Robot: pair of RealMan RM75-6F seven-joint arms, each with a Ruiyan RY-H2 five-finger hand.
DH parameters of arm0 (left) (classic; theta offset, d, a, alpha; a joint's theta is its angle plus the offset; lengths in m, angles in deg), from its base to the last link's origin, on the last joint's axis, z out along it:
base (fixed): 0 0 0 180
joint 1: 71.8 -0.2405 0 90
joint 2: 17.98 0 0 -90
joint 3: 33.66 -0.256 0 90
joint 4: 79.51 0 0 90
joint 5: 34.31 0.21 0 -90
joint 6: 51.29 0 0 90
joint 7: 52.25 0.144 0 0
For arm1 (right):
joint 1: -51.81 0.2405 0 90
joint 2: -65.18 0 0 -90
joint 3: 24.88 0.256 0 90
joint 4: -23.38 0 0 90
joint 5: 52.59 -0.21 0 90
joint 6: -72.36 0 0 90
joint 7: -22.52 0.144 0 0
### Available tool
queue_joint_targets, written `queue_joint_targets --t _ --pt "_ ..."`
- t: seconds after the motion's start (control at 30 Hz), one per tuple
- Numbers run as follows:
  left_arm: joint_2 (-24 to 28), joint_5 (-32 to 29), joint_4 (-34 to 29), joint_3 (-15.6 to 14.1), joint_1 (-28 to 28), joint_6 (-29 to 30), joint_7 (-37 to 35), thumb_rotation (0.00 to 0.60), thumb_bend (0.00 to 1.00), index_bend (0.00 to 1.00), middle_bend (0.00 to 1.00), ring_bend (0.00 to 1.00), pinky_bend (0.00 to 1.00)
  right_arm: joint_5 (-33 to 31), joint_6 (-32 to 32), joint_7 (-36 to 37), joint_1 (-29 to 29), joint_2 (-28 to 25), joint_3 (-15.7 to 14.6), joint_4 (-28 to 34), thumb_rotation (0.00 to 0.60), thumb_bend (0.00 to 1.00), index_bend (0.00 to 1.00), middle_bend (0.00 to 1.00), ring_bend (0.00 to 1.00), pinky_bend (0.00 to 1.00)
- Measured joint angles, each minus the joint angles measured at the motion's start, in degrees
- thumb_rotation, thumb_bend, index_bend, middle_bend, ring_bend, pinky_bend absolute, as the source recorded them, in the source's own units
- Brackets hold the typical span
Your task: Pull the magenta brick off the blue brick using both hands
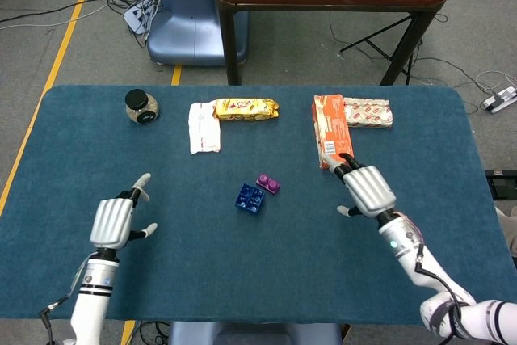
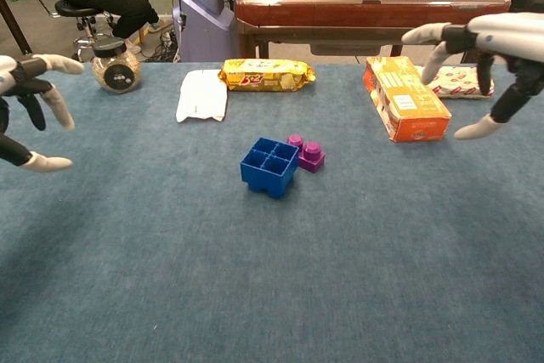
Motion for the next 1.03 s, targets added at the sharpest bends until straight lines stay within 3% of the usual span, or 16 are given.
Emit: queue_joint_targets --t 0.1,0.37,0.67,0.83,1.03 --pt "4.76 4.4 1.43 -2.3 -0.77 -1.52 -3.22 0.6 0.0 0.16 0.27 0.25 0.4 1.63 3.76 -0.57 -2.73 -1.51 -0.88 0.48 0.6 0.0 0.0 0.28 0.33 0.46" --pt "11.09 14.21 8.76 -6.53 -5.48 0.3 -7.8 0.6 0.0 0.19 0.26 0.23 0.39 4.99 12.8 -0.55 -11.28 -6.46 -3.79 2.17 0.6 0.0 0.0 0.28 0.31 0.43" --pt "16.39 13.49 7.09 -6.88 -10.67 2.62 -12.59 0.6 0.0 0.22 0.25 0.23 0.39 6.03 19.14 1.06 -20.54 -9.51 -7.16 1.98 0.6 0.0 0.03 0.28 0.29 0.41" --pt "18.01 11.31 7.43 -6.03 -13.09 2.53 -15.23 0.6 0.0 0.22 0.25 0.23 0.39 6.97 20.63 1.43 -23.26 -9.71 -7.59 0.94 0.6 0.0 0.05 0.28 0.29 0.4" --pt "18.14 10.84 10.03 -5.78 -14.3 1.01 -13.06 0.6 0.0 0.22 0.25 0.23 0.39 8.59 21.78 1.73 -24.95 -9.99 -7.07 0.94 0.6 0.0 0.05 0.28 0.29 0.4"
